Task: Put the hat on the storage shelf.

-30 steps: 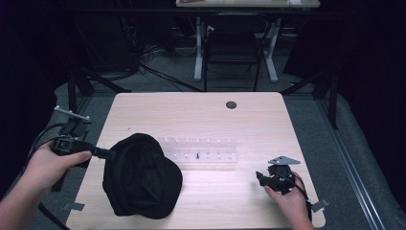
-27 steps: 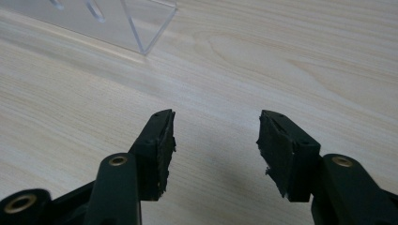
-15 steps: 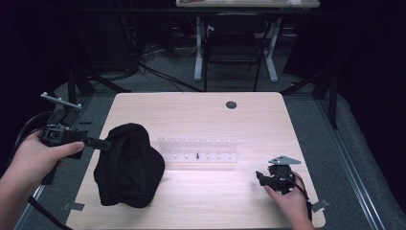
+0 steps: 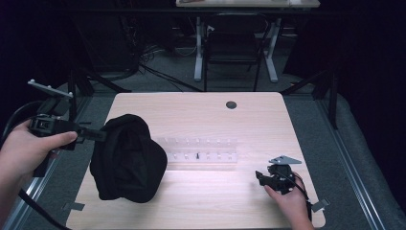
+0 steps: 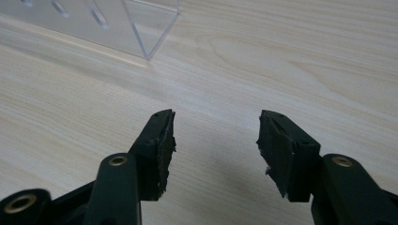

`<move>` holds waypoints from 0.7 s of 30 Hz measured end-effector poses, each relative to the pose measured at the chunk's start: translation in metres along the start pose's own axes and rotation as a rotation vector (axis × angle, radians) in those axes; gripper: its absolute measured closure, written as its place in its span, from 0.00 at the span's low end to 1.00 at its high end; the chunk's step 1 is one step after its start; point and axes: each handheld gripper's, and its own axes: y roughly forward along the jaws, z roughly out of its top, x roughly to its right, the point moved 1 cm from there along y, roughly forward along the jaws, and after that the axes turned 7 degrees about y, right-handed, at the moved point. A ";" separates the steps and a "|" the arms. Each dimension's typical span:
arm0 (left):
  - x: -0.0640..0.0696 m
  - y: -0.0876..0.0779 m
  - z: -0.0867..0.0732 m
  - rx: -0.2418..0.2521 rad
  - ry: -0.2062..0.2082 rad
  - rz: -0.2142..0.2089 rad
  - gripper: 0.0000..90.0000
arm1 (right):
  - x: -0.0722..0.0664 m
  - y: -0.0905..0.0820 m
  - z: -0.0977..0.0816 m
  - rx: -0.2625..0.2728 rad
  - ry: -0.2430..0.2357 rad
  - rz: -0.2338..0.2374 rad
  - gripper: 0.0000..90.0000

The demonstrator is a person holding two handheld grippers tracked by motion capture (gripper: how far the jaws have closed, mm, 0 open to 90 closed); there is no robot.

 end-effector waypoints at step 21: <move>0.008 -0.008 0.035 0.047 -0.020 -0.015 0.95 | 0.001 0.000 0.000 0.007 0.003 0.003 0.51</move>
